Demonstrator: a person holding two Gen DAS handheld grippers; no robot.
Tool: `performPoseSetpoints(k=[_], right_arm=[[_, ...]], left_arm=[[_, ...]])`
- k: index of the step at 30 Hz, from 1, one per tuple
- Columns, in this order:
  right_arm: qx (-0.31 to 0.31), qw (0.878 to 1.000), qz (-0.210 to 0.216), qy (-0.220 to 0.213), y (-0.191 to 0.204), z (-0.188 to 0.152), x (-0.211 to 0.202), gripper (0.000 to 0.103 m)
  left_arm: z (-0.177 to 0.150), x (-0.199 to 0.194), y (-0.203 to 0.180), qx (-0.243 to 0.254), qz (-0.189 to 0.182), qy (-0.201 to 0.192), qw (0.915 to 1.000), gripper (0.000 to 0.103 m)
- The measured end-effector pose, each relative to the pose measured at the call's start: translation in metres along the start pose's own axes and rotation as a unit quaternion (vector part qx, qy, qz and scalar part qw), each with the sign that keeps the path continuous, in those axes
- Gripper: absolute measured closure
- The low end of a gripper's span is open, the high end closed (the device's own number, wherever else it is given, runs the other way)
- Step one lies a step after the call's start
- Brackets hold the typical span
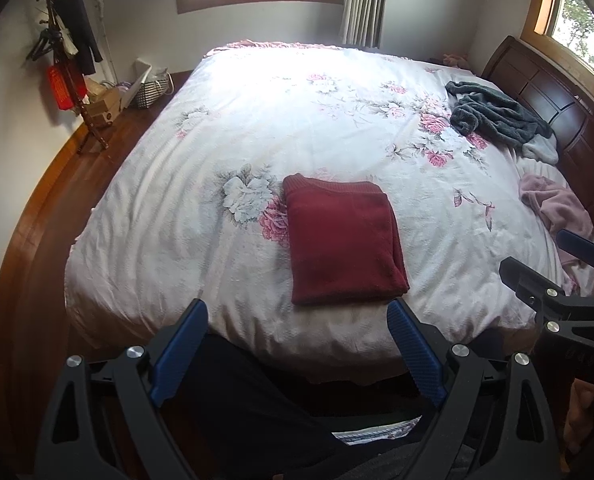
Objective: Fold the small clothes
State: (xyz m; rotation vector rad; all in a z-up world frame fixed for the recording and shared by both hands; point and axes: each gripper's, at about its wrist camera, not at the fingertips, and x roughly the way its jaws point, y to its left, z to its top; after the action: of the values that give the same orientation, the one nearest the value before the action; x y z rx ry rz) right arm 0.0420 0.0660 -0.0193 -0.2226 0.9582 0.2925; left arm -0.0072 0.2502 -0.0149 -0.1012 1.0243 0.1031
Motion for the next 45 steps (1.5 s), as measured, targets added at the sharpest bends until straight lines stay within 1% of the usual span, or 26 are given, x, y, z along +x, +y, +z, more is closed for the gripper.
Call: performPoseSetpoints(k=[23,32,45], right_arm=[[-0.003,1.000,0.005,0.002,-0.002,0.004,0.005,0.005],[-0.002,1.000,0.010,0.003,-0.005,0.004,0.008,0.005],[-0.009,1.000,0.016,0.002,0.000,-0.003,0.016,0.005]], left_arm=[[0.012,0.002,0.001,0.005,0.002,-0.001,1.0000,0.012],[0.012,0.002,0.000,0.004,0.003,-0.005,1.0000,0.012],[0.002,0.003,0.000,-0.007,0.011,-0.009,0.9999,0.012]])
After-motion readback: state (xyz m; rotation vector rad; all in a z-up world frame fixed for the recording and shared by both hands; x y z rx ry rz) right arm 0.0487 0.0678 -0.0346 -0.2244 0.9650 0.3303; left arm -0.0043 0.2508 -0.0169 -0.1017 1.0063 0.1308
